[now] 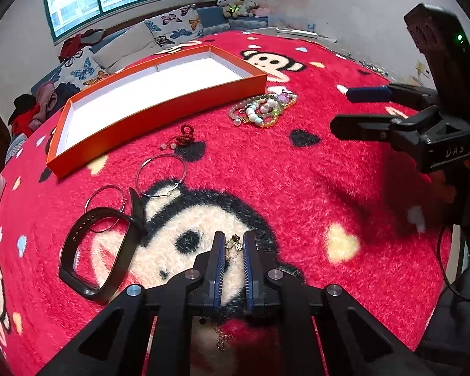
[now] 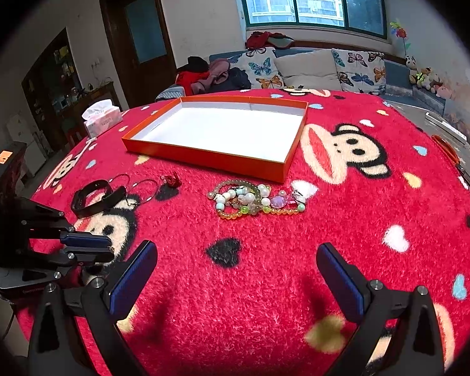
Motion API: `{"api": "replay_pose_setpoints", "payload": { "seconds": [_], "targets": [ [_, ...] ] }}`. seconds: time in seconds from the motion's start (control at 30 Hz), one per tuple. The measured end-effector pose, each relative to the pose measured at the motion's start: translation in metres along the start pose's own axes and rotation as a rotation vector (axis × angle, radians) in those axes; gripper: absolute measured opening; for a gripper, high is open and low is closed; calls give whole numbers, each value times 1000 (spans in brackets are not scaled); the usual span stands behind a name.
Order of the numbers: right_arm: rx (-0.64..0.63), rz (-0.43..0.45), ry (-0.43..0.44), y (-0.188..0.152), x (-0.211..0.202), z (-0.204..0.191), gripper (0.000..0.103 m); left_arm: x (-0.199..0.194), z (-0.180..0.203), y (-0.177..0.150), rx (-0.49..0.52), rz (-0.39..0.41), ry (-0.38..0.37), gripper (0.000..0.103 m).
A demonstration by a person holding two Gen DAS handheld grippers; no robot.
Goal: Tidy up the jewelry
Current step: 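Grasp the green bead bracelet with the right gripper while the left holds the pendant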
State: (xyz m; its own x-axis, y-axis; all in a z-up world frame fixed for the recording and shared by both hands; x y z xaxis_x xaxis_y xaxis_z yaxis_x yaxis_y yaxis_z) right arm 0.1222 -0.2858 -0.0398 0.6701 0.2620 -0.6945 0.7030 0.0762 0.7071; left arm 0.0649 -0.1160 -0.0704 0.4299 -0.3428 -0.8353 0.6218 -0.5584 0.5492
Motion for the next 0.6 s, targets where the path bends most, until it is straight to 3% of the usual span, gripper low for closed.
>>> {"api": "replay_pose_setpoints", "payload": {
  "seconds": [0.3,0.43,0.6],
  "targets": [
    [-18,-68,-5,10,18,14,102,-16,-15,4,-91,67,-5,11],
    [-8,-78,2,16,24,20,92,-24,-23,6,-131,97,-9,11],
    [21,-83,23,27,31,25,69,-31,-27,5,-148,112,-13,11]
  ]
}}
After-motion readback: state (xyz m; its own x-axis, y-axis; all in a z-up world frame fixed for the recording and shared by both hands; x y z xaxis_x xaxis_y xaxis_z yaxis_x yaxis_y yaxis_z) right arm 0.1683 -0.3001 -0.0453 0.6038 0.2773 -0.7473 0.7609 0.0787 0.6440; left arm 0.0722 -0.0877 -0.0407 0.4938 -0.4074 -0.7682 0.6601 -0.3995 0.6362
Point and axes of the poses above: each gripper's, at about its wrist camera, not at the fingertips, and x roughly the way its jaws point, z to its right, y to its top, the point moved 1 cm from there along x, roughly the way its jaws point, and after that the axes turned 1 degree about y, right-handed, at the moved point
